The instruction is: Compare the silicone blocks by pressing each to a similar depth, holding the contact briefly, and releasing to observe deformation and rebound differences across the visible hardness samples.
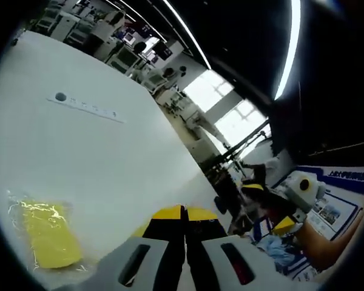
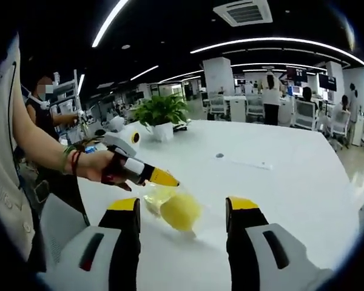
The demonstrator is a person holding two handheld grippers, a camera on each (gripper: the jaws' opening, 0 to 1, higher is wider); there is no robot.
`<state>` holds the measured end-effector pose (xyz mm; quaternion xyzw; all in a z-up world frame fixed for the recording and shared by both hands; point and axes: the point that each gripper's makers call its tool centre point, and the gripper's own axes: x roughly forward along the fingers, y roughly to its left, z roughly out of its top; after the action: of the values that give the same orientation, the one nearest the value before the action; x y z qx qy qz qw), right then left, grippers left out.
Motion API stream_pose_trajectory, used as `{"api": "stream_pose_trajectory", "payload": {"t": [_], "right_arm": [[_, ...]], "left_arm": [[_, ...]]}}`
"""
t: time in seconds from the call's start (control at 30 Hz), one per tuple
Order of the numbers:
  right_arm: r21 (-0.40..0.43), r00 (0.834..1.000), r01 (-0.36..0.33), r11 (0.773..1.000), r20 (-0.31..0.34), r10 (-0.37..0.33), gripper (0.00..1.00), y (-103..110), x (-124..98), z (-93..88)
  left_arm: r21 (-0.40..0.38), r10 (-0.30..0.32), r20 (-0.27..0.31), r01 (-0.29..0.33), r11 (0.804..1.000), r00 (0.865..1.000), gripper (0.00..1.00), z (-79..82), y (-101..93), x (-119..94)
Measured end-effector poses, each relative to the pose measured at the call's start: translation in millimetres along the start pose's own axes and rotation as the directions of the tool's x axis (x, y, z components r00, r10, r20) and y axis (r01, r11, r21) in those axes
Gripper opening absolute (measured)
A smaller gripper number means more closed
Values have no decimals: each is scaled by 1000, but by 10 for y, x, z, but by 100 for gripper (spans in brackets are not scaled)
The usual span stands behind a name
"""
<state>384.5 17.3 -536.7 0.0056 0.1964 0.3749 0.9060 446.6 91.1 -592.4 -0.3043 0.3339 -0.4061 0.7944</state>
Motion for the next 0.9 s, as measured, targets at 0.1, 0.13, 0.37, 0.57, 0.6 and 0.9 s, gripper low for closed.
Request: {"api": "stream_pose_trajectory", "payload": {"t": [0.1, 0.13, 0.37, 0.57, 0.6, 0.9], "right_arm": [[13, 1000, 6, 1000, -2, -6, 52, -9, -16, -32], [13, 1000, 8, 1000, -2, -8, 52, -16, -22, -44], [26, 1000, 14, 1000, -3, -14, 51, -42, -65, -78], [37, 1000, 14, 999, -2, -14, 50, -83, -77, -93], [38, 1000, 14, 999, -3, -14, 50, -89, -77, -99], [57, 1000, 11, 998, -9, -11, 49, -140, -57, -158]], "left_arm": [[-19, 8, 14, -7, 1000, 1000, 0, 21, 54, 11], [-21, 9, 16, -9, 1000, 1000, 0, 29, 66, 16], [-55, 62, 67, -59, 997, 996, 0, 109, 232, 51], [-102, 109, 99, -99, 990, 989, 0, 135, 398, 101], [-106, 119, 102, -108, 988, 988, 0, 138, 429, 105], [-171, 191, 114, -170, 970, 975, 0, 110, 728, 188]]}}
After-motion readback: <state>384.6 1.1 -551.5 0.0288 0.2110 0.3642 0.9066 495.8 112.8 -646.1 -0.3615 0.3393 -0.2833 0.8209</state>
